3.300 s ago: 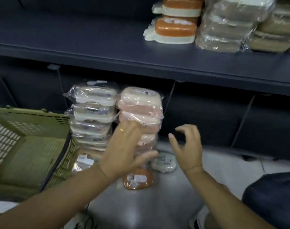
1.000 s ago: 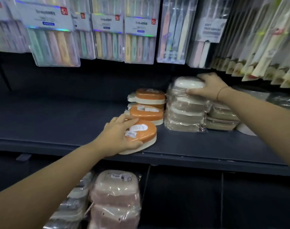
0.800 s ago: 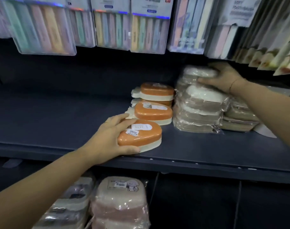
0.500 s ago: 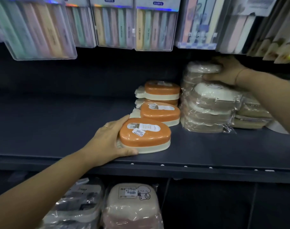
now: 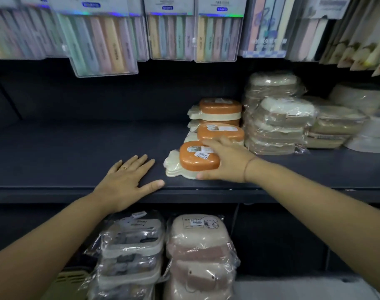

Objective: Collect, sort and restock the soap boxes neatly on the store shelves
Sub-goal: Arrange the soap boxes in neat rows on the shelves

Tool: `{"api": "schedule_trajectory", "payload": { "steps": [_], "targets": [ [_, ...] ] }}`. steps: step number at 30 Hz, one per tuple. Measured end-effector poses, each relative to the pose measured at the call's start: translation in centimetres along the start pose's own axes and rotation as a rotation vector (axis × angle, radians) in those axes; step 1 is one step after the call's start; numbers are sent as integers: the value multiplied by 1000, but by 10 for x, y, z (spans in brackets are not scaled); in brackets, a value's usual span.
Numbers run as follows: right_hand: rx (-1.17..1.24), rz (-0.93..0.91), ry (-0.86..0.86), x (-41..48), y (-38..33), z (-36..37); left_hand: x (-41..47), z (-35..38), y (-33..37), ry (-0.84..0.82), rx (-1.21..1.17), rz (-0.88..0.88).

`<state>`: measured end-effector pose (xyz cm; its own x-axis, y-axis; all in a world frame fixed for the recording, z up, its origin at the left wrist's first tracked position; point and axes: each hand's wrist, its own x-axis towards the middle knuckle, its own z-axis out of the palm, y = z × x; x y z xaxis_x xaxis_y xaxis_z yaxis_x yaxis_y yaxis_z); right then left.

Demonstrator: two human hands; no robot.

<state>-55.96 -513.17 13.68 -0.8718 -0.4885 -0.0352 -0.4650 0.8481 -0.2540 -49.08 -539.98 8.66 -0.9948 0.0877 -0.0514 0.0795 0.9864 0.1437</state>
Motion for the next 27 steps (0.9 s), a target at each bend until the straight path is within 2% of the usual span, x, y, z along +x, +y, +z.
{"api": "schedule_trajectory", "payload": {
  "steps": [4, 7, 10, 13, 19, 27],
  "targets": [
    [37, 105, 102, 14, -8, 15, -3, 3, -2, 35, -6, -15],
    [69, 99, 198, 8, -11, 15, -1, 4, -2, 43, -9, -13],
    [82, 60, 352, 4, -3, -3, 1, 5, -4, 44, 3, -9],
    [94, 104, 481, 25, 14, -35, 2, 6, -4, 46, -11, -10],
    [-82, 144, 235, 69, 39, -51, 1, 6, -3, 79, 0, -10],
    [-118, 130, 237, 77, 45, -40, -3, 6, -2, 92, 1, -7]
  ]
}}
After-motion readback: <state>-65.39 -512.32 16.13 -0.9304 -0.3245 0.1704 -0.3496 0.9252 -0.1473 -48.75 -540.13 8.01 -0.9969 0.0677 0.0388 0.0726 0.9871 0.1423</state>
